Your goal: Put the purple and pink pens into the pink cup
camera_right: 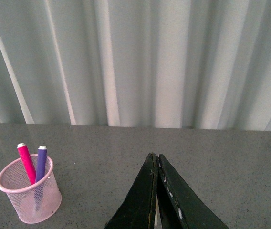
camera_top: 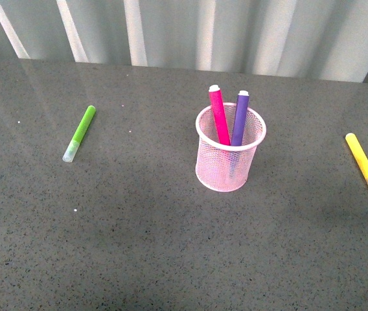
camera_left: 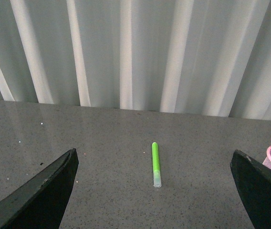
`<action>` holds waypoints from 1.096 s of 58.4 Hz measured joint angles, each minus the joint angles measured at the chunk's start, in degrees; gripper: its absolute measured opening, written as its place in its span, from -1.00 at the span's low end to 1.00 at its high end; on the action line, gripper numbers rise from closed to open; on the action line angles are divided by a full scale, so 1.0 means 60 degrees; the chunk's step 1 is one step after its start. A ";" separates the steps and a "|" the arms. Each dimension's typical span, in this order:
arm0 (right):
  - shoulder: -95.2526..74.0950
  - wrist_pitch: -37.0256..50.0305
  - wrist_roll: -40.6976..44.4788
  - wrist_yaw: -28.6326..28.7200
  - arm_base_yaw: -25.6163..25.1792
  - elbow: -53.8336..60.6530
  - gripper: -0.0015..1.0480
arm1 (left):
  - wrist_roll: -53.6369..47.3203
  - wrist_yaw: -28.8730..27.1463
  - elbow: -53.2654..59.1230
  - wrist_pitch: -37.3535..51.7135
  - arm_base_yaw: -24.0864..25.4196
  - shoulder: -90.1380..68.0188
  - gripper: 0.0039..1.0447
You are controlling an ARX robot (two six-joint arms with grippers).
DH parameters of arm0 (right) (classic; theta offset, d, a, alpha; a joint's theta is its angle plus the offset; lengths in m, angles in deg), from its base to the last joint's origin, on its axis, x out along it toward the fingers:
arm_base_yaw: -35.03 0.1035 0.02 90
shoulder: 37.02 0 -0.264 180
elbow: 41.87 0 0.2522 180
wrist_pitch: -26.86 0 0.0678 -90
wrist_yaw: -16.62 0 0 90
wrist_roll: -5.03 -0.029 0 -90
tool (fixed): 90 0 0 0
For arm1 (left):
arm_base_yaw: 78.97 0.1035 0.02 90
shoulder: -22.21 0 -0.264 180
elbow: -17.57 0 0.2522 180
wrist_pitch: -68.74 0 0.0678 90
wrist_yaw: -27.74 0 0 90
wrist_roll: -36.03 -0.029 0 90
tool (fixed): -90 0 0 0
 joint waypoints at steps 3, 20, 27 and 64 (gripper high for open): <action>0.0000 0.0000 0.0004 0.0004 0.0000 0.0000 -0.93 | 0.0000 -0.0004 0.0000 0.0000 0.0000 0.0004 0.88; 0.0004 0.0000 0.0004 0.0000 0.0000 0.0000 -0.41 | 0.0000 0.0000 0.0000 0.0000 0.0000 0.0004 0.88; 0.0004 0.0000 0.0004 0.0004 0.0000 0.0000 -0.01 | 0.0000 0.0000 0.0000 0.0000 0.0000 0.0004 0.88; 0.0004 0.0000 0.0004 0.0004 0.0000 0.0000 0.86 | 0.0000 0.0000 0.0000 0.0000 0.0000 0.0004 0.88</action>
